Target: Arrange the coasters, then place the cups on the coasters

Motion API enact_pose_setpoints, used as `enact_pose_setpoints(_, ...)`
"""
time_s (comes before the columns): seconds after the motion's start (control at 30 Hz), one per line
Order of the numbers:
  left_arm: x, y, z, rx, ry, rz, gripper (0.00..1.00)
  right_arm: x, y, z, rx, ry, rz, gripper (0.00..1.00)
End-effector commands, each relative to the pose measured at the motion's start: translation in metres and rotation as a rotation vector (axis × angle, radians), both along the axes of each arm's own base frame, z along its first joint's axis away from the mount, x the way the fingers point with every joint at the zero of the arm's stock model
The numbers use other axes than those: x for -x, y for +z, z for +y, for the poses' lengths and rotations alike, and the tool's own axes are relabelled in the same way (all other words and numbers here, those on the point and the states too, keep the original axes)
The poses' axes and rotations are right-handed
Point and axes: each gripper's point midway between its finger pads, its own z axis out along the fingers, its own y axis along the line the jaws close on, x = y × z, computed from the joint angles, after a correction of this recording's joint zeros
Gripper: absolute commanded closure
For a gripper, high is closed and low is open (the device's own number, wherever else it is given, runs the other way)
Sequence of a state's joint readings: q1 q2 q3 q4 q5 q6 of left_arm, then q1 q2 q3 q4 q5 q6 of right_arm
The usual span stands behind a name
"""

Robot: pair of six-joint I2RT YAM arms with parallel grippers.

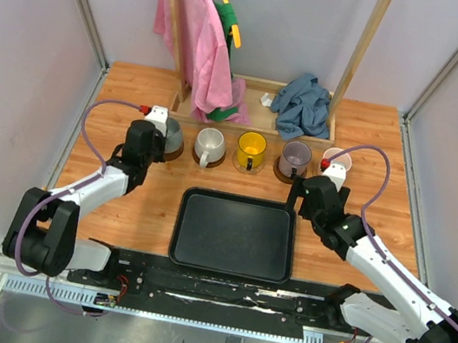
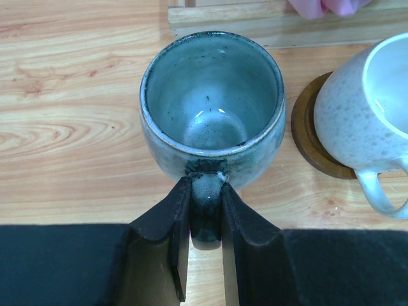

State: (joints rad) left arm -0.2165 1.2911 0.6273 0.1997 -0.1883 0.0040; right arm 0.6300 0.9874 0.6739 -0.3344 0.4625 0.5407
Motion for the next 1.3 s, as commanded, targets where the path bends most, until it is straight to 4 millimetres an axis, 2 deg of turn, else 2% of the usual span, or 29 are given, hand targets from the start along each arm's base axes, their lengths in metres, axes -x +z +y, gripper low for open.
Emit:
enact_pose_setpoints(0.0, -0.023, 0.048, 0.001, 0.038, 0.011, -0.201, 1.0, -0.002, 0.003, -0.002, -0.005, -0.013, 0.004, 0.0)
enact_pose_setpoints(1.27, -0.025, 0.017, 0.008, 0.044, 0.055, -0.187, 0.99, -0.003, -0.003, -0.002, 0.004, -0.019, 0.025, 0.0)
